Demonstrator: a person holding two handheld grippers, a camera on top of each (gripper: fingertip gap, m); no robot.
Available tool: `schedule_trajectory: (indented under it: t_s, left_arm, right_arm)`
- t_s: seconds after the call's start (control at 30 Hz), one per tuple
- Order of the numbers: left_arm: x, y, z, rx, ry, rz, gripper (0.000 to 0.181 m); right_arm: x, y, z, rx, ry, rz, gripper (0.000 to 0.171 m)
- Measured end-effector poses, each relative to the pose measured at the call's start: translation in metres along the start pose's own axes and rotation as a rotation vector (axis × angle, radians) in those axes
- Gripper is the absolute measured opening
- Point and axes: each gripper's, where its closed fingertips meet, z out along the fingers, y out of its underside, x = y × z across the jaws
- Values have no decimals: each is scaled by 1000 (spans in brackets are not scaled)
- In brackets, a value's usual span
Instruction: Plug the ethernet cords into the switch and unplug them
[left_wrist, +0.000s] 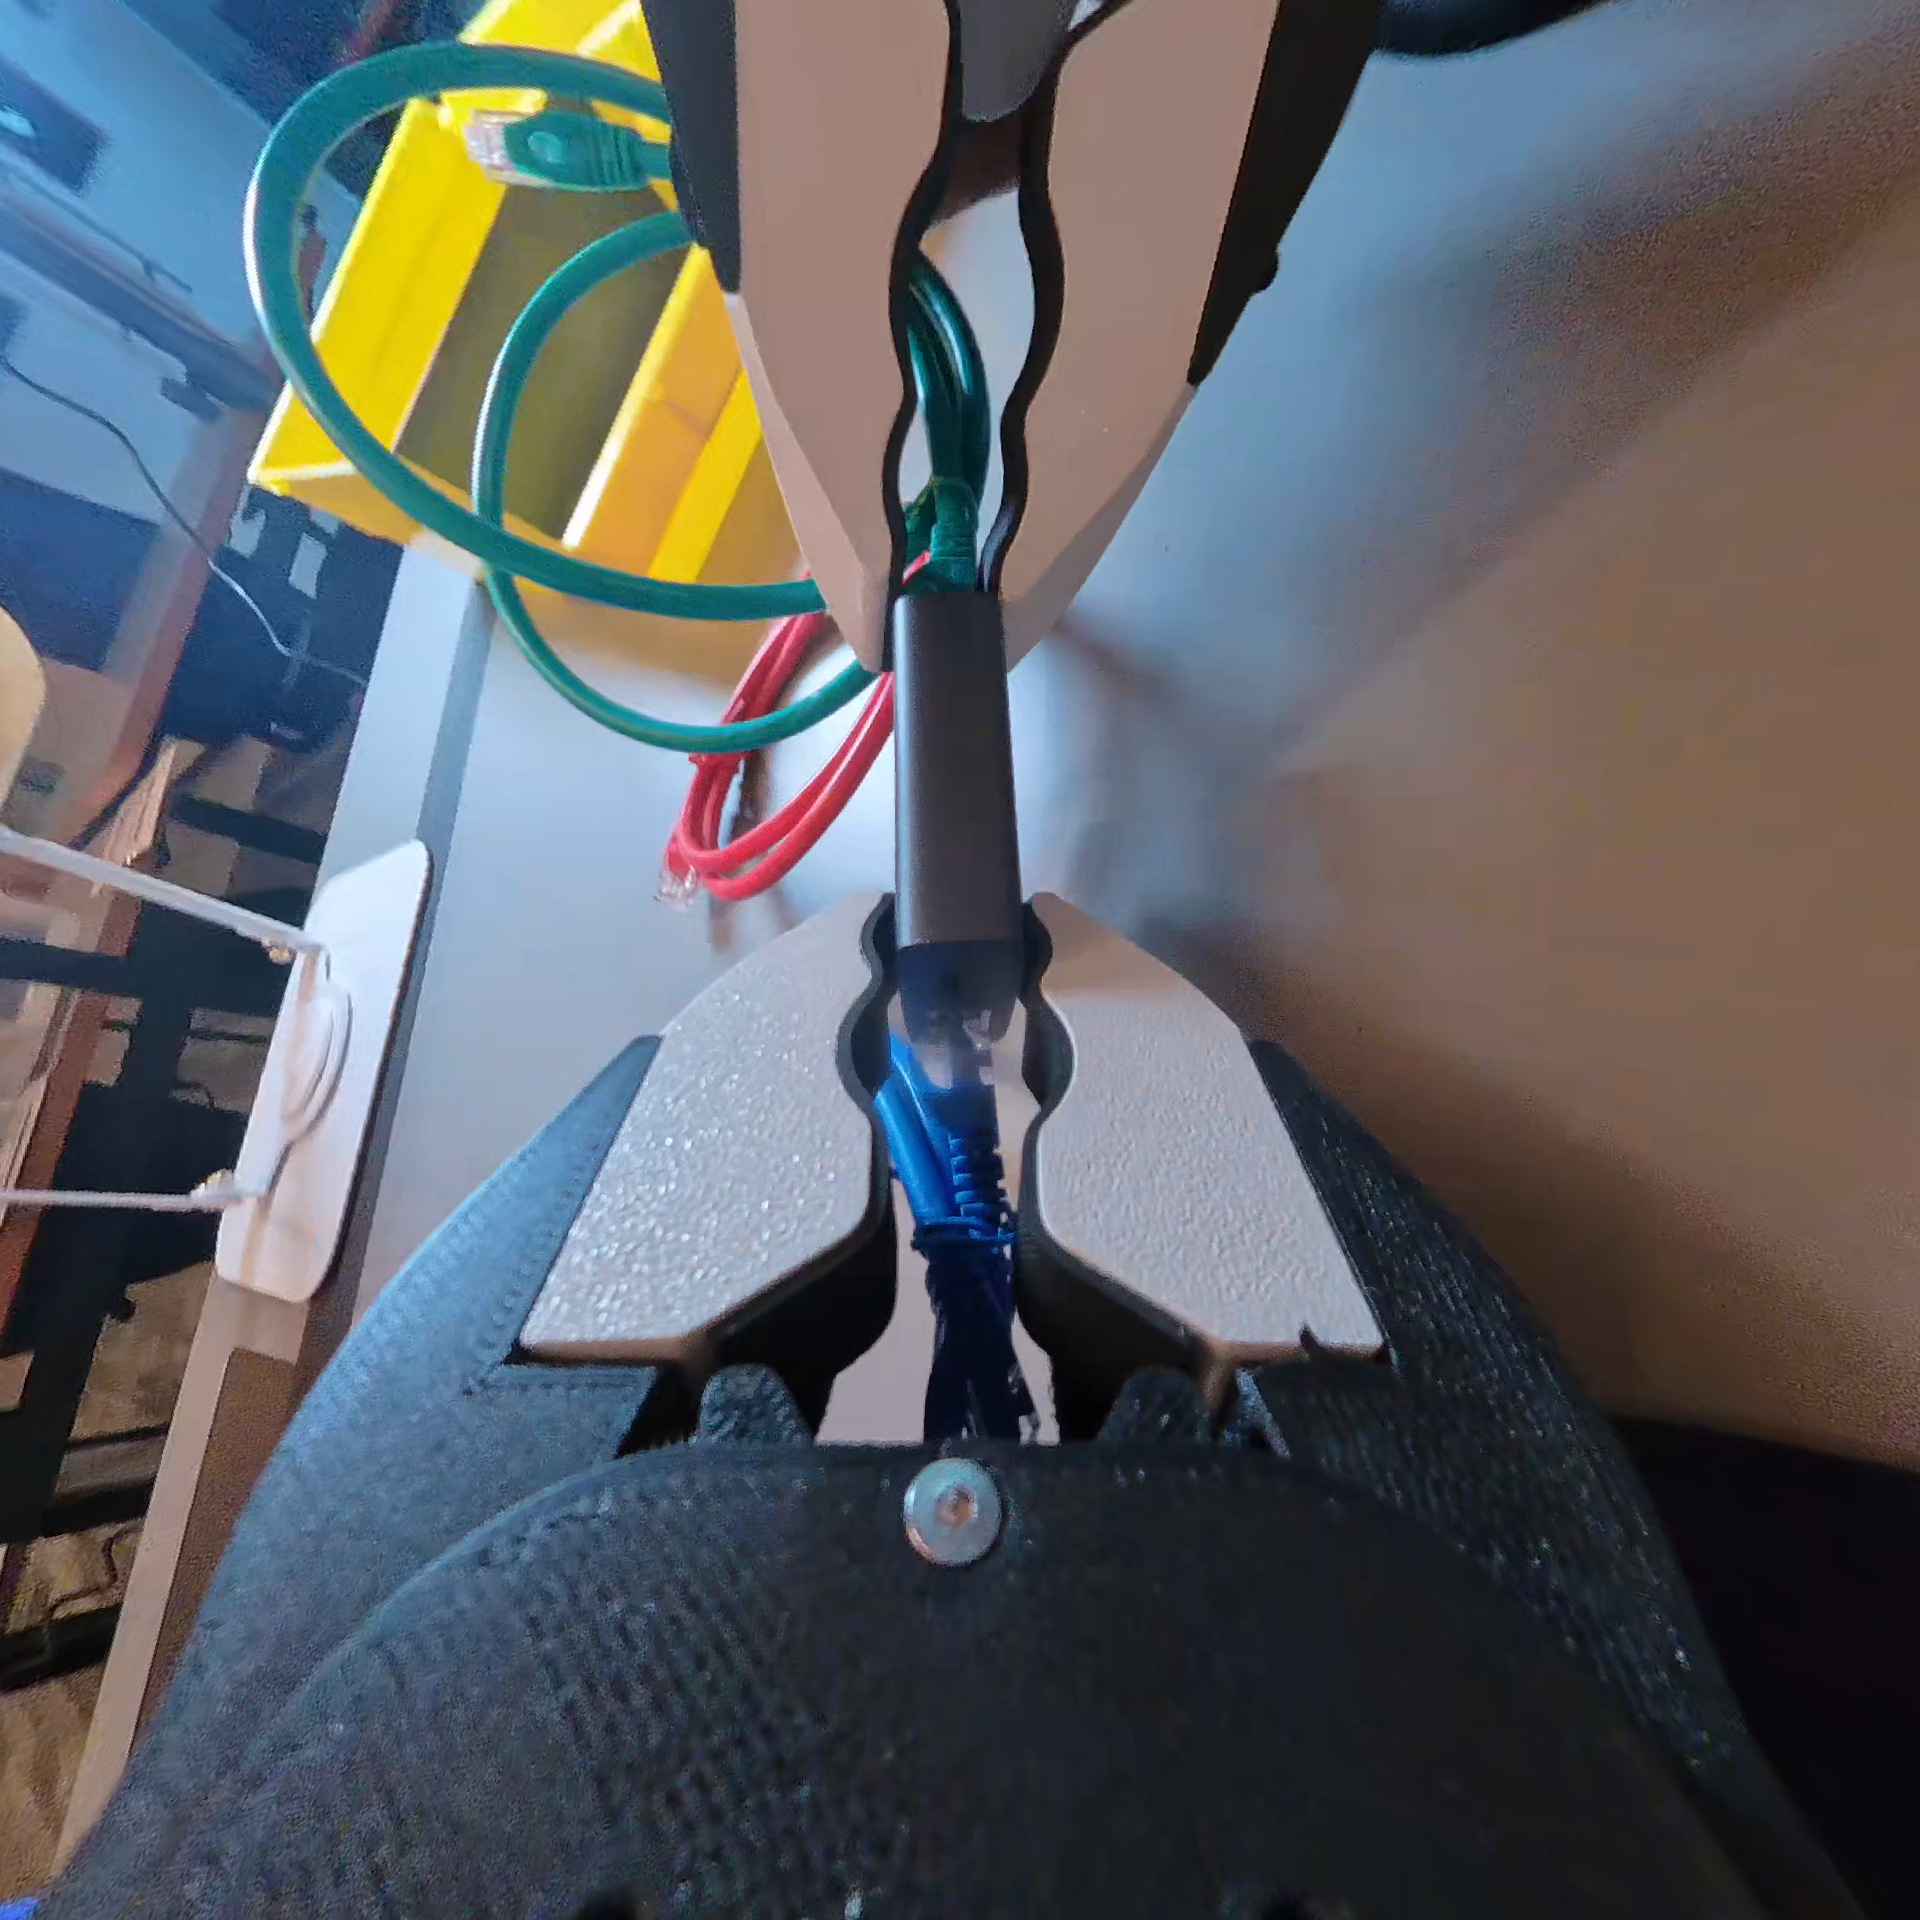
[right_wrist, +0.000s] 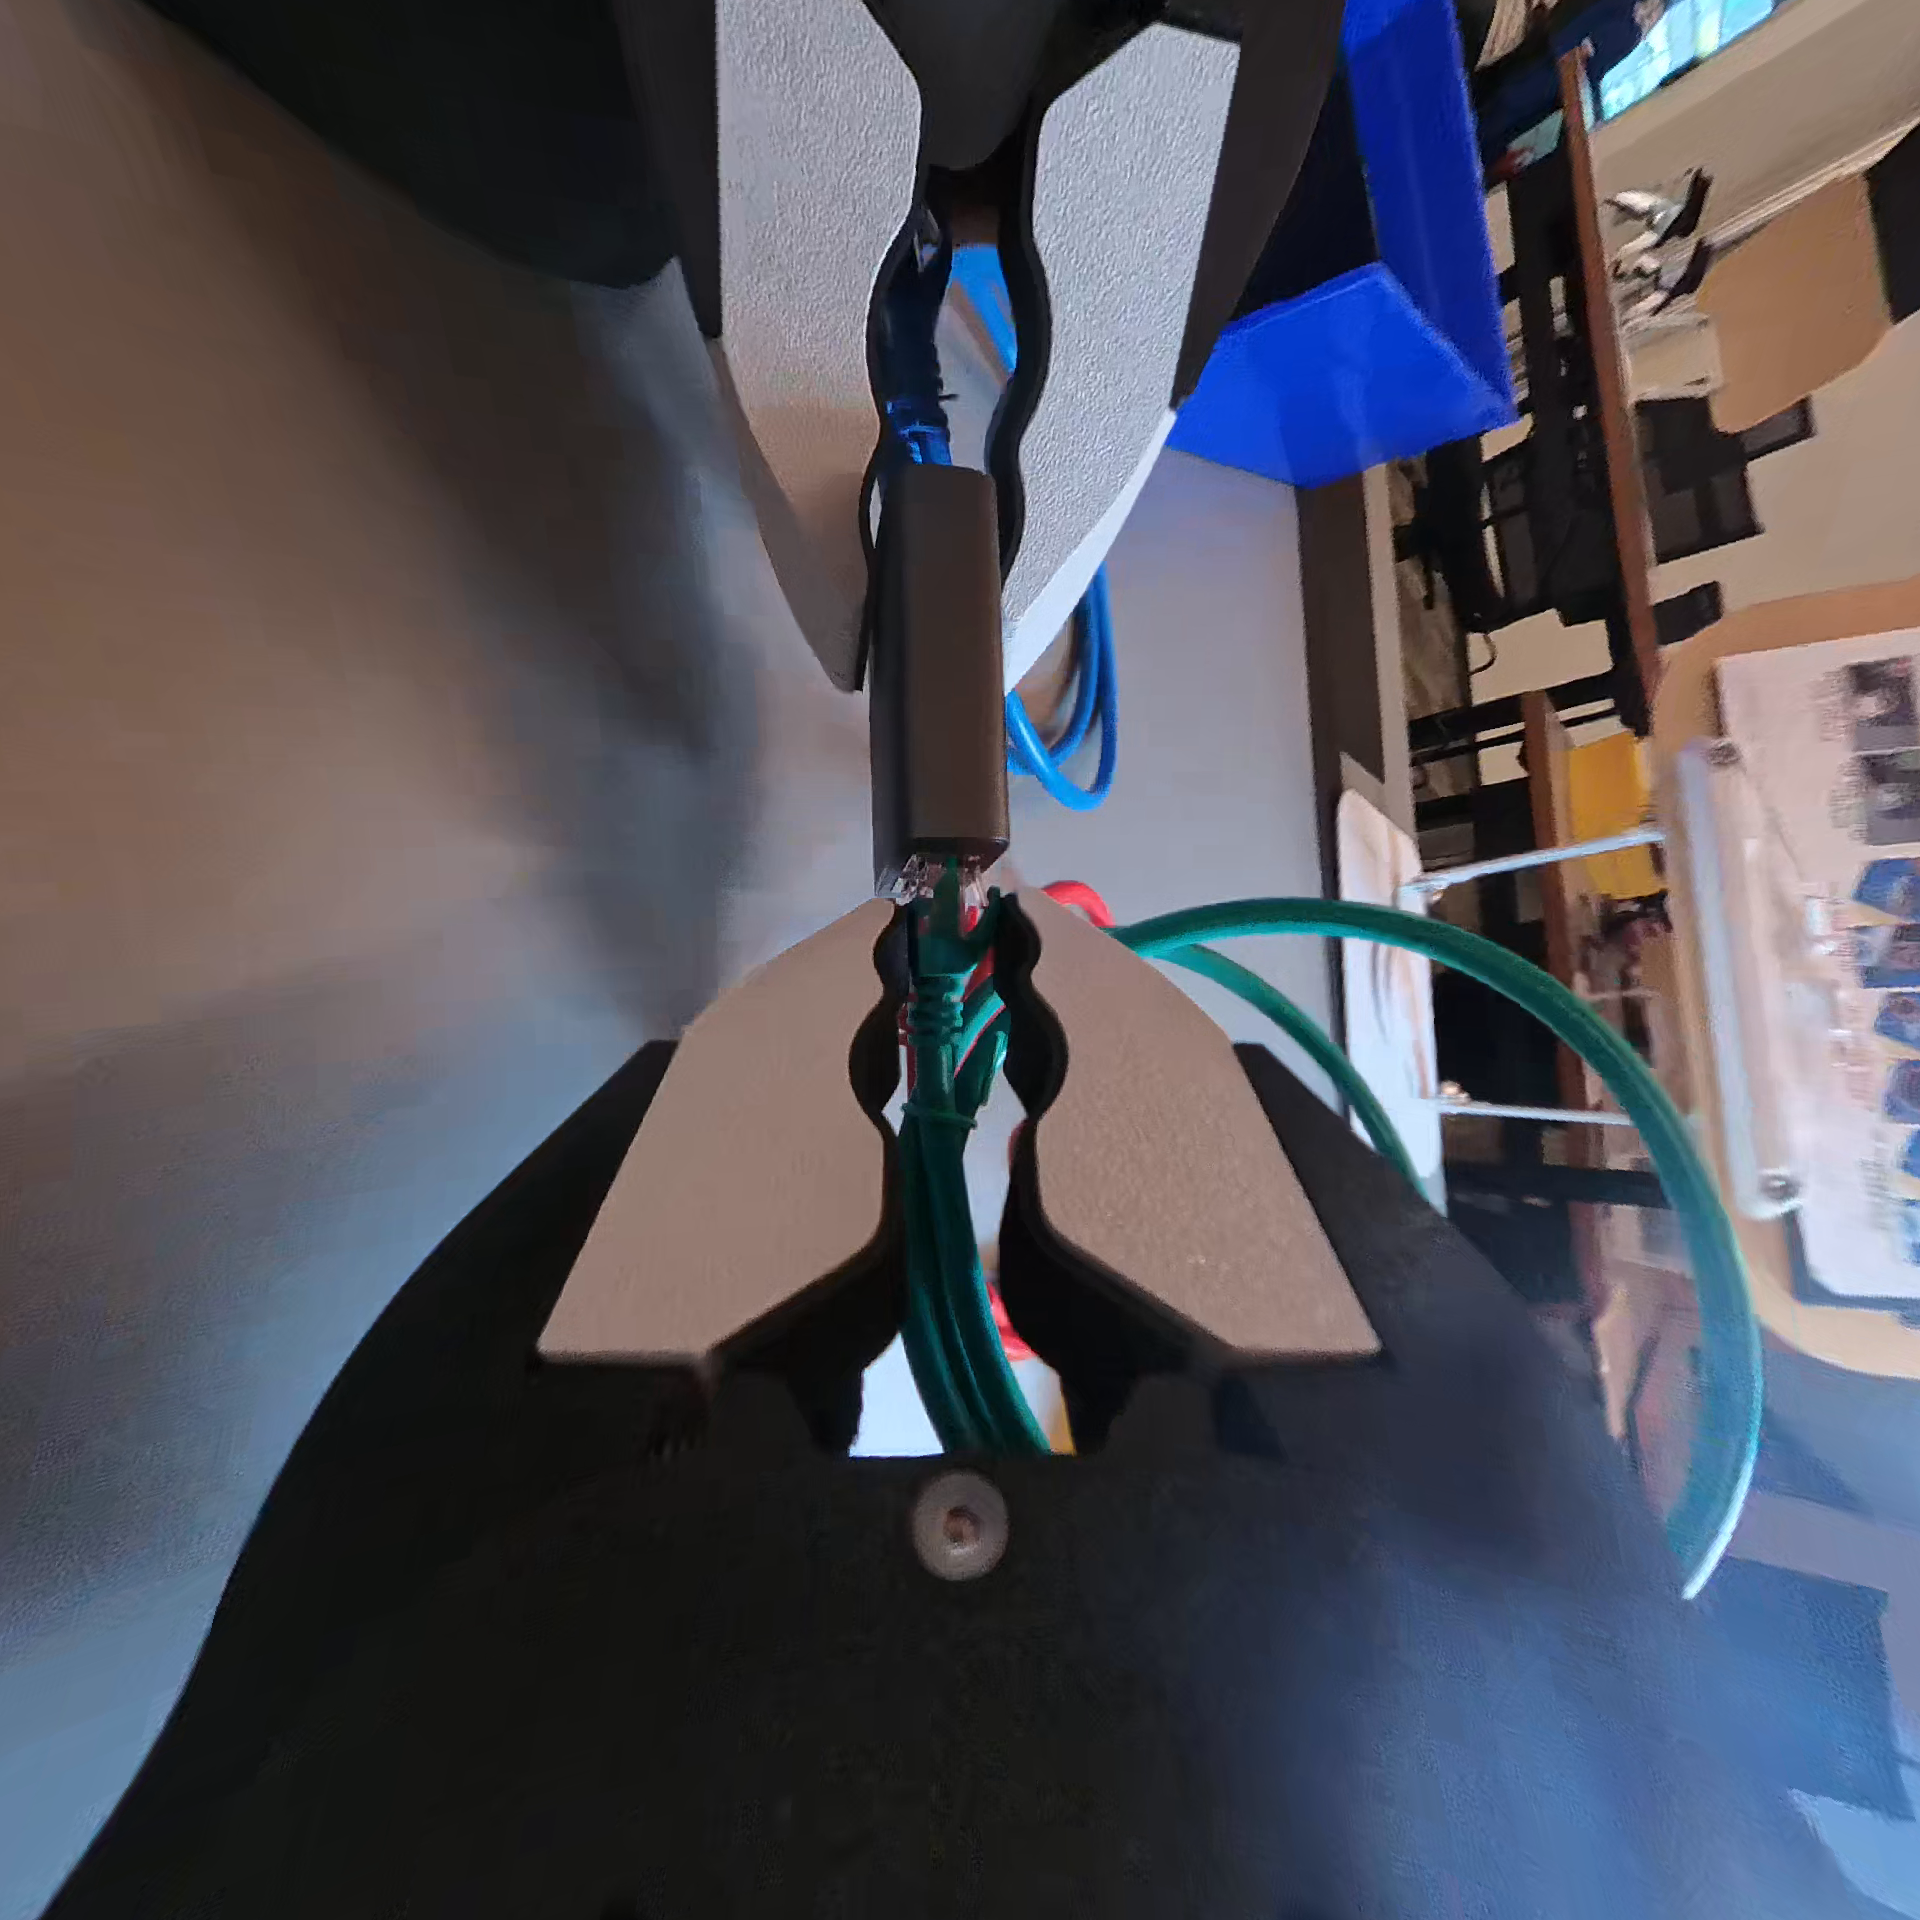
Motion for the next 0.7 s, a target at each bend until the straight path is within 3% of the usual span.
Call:
schedule_trajectory:
  t_s: [0.03,0.17,0.47,0.7]
  left_arm:
    - [1,3,0,-22,0,-4,21]
    - [1,2,-5,-65,-24,-19,27]
    - [0,1,-1,-177,-106,0,22]
    - [0,1,-4,-143,-110,-3,21]
  right_arm:
    - [-2,2,4,-17,1,17,16]
    - [-4,6,7,-59,4,62,15]
    - [-6,0,6,-60,18,153,15]
    - [-6,-9,5,14,12,212,15]
